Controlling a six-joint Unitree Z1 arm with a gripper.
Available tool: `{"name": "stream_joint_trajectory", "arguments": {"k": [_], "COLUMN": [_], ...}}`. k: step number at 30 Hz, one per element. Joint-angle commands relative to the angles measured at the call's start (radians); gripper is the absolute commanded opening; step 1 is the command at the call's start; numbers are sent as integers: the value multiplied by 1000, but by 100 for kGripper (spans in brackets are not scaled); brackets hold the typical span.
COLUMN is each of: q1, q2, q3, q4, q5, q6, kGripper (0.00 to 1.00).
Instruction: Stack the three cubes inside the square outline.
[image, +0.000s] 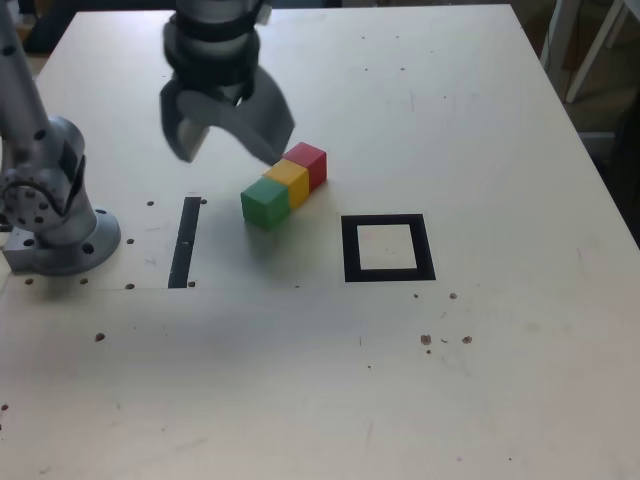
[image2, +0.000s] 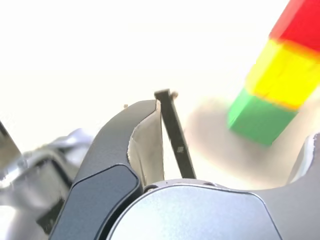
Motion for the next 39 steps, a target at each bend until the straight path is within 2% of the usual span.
{"name": "stream_joint_trajectory", "arguments": {"k": [1, 10, 17, 24, 39], "q1": [20, 89, 151, 202, 206], "q2": [13, 121, 205, 262, 321], "q3": [-29, -136, -171, -177, -144], "q4": [0, -18, -78, -125, -206], "q5": [19, 59, 63, 64, 68], "q6": [43, 211, 277, 314, 321], "kGripper": [97, 95, 93, 90, 77]}}
